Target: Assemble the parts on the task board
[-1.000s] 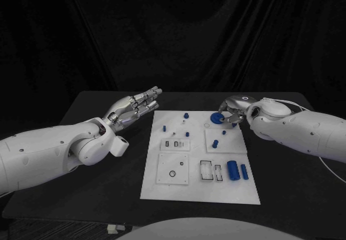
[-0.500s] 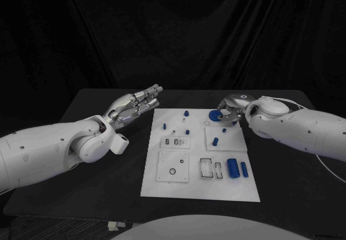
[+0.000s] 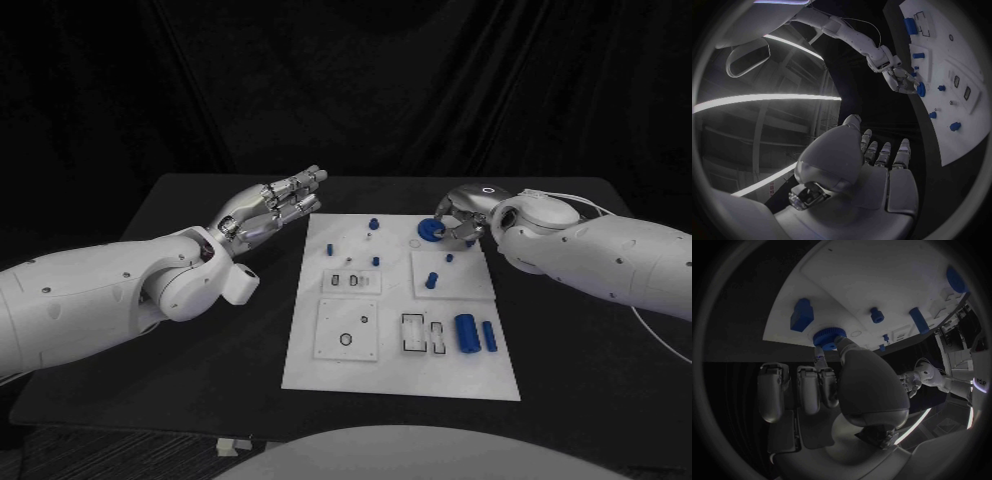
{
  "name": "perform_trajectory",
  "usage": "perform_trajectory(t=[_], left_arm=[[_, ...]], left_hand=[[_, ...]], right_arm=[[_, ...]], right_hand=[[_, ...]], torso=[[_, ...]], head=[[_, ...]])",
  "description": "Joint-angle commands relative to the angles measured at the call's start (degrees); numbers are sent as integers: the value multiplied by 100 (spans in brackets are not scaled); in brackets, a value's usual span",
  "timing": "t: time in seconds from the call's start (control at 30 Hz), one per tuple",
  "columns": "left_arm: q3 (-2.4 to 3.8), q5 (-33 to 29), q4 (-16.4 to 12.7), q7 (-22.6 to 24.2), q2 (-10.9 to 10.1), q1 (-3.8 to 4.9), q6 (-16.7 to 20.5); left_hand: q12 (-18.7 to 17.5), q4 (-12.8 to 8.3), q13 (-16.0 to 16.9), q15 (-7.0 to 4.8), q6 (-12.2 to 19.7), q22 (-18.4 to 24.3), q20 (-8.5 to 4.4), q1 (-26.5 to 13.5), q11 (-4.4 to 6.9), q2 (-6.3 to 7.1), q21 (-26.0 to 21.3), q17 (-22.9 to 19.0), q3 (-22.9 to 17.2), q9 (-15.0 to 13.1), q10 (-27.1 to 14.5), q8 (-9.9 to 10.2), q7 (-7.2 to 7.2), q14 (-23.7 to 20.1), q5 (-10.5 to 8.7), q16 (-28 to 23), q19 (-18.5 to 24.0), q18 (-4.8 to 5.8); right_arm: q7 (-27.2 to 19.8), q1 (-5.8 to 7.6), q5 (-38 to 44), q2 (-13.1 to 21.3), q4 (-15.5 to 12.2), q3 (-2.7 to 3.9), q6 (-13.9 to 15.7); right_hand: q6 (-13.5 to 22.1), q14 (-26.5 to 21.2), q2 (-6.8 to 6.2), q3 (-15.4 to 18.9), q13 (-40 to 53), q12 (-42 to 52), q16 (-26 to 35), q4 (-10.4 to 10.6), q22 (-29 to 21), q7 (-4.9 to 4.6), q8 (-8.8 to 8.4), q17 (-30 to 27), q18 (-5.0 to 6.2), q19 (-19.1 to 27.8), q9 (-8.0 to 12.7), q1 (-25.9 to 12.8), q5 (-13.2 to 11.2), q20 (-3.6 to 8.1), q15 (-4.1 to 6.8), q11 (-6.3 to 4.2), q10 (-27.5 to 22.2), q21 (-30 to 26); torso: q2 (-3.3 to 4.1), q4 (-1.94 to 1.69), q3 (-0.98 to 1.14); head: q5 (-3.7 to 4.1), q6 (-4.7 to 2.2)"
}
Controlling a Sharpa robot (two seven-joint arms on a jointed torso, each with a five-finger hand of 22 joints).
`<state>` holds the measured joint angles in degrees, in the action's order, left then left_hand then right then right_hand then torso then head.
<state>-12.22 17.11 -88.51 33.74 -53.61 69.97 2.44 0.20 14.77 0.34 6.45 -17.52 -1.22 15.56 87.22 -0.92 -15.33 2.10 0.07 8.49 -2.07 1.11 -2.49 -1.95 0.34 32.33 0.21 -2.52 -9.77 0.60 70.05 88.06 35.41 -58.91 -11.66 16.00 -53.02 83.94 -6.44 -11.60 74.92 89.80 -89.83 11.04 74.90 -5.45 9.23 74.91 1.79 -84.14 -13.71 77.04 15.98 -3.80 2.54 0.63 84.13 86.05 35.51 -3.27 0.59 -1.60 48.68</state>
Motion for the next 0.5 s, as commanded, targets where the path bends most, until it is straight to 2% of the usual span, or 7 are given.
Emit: perform_trajectory(t=[0.03, 0.13, 0.5], left_arm=[[6, -7, -10, 47, 7, 9, -65], [6, -7, -10, 41, 2, 9, -61], [6, -7, -10, 20, -15, 9, -56]], left_hand=[[16, -2, 4, 39, 8, -9, 43, 65, -25, 12, 23, 2, -31, -4, 6, 25, -42, -13, 37, -11, -2, -59], [16, -5, 4, 40, 9, -9, 44, 69, -25, 9, 23, 2, -37, -4, 6, 25, -41, -13, 39, -12, -3, -59], [16, -5, 4, 40, 9, -9, 44, 69, -25, 9, 23, 2, -37, -4, 6, 25, -41, -13, 39, -12, -3, -59]], right_arm=[[-64, -38, 14, 23, -23, -13, 73], [-79, -39, 3, 53, -53, -13, 137], [-103, -35, -7, 249, -343, -13, 397]], right_hand=[[-80, 606, 54, -4, 1508, 20, -17, -41, 1202, 14, 58, 1509, -36, -224, -59, 52, 59, 37, 56, -46, 587, 0], [-152, 606, 67, -9, 1508, 20, -17, -65, 1209, 34, 125, 1509, -38, -230, -112, 55, 101, 48, 68, -62, 587, 5], [-188, 606, 76, -10, 1508, 20, -17, -77, 1240, 45, 179, 1509, -51, -265, -164, 42, 171, 62, 83, -74, 587, 41]], torso=[[-4, -1, -4], [2, -3, 1], [0, 7, -2]], head=[[-7, 12], [-1, 21], [-24, 64]])
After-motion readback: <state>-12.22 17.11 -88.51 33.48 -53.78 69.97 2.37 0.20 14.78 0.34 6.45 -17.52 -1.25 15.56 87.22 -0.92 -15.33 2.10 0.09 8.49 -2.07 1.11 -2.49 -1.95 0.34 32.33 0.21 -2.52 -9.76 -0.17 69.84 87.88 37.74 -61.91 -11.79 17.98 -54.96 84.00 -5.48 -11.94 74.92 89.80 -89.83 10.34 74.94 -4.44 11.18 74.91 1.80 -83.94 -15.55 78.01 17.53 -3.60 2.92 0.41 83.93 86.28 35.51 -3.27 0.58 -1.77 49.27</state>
